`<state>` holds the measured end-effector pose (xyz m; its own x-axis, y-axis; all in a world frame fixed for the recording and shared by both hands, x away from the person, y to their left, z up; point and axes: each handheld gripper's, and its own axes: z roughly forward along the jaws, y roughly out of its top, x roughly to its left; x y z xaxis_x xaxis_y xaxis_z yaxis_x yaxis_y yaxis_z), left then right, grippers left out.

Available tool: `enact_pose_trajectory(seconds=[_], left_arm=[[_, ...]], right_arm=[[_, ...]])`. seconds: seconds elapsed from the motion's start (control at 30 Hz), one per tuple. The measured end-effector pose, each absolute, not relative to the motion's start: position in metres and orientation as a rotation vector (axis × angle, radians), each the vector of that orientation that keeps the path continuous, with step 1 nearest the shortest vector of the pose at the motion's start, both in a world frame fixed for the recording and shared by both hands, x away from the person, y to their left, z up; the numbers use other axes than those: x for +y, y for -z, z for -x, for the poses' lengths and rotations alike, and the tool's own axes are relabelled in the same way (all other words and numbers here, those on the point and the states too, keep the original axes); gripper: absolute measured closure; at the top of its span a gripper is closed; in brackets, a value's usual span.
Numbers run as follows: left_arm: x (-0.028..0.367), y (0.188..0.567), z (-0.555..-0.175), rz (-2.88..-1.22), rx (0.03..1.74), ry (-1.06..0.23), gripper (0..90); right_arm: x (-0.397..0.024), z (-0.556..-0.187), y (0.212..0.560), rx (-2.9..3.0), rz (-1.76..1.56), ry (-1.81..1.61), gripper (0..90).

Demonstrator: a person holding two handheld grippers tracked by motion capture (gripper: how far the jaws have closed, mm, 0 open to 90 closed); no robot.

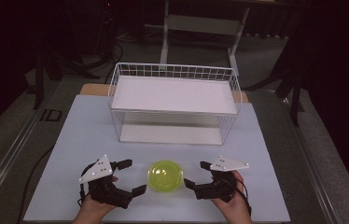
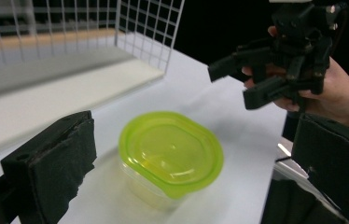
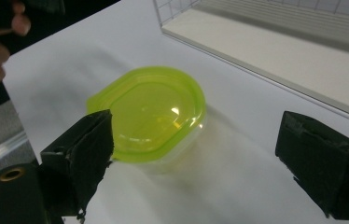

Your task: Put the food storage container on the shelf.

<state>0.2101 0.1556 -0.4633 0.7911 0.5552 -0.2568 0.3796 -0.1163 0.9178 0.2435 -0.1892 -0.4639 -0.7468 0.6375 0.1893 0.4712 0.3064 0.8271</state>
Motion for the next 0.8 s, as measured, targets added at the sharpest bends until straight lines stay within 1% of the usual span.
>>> enact_pose_trajectory(seconds=[0.13,0.2,0.23,0.3,0.37,0.43,0.47,0.5,0.53,0.6,0.67,0.77,0.8], left_arm=[[0.151,0.466,-0.212,-1.750,0.857,-0.183,0.3],[0.152,0.469,-0.219,-1.737,0.944,-0.091,0.4],[0.152,0.470,-0.222,-1.725,0.960,-0.061,0.4],[0.152,0.472,-0.224,-1.717,0.990,-0.065,0.5],[0.152,0.475,-0.226,-1.719,1.042,-0.074,6.1],[0.153,0.479,-0.230,-1.689,1.071,-0.020,6.7],[0.152,0.482,-0.231,-1.684,1.085,-0.028,14.2],[0.150,0.484,-0.233,-1.691,1.103,-0.031,18.7],[0.149,0.487,-0.234,-1.692,1.102,-0.019,19.2],[0.145,0.491,-0.237,-1.697,1.126,-0.001,28.1],[0.142,0.495,-0.240,-1.693,1.149,0.035,31.8],[0.139,0.499,-0.245,-1.712,1.189,0.062,37.4],[0.139,0.502,-0.247,-1.714,1.204,0.085,37.6]], right_arm=[[-0.183,-0.248,0.465,2.392,-1.077,-1.406,11.2],[-0.181,-0.253,0.466,2.420,-1.131,-1.410,11.5],[-0.180,-0.256,0.467,2.426,-1.173,-1.423,14.4],[-0.178,-0.260,0.468,2.431,-1.216,-1.428,15.6],[-0.176,-0.262,0.468,2.434,-1.265,-1.435,17.8],[-0.173,-0.265,0.471,2.444,-1.327,-1.456,21.9],[-0.173,-0.266,0.471,2.439,-1.344,-1.464,23.0],[-0.171,-0.267,0.473,2.448,-1.356,-1.463,24.6],[-0.170,-0.268,0.475,2.454,-1.381,-1.459,26.0],[-0.169,-0.271,0.480,2.459,-1.425,-1.475,30.5],[-0.169,-0.273,0.484,2.470,-1.466,-1.484,33.3],[-0.167,-0.273,0.490,2.490,-1.460,-1.463,33.4],[-0.166,-0.273,0.492,2.498,-1.463,-1.449,33.4]])
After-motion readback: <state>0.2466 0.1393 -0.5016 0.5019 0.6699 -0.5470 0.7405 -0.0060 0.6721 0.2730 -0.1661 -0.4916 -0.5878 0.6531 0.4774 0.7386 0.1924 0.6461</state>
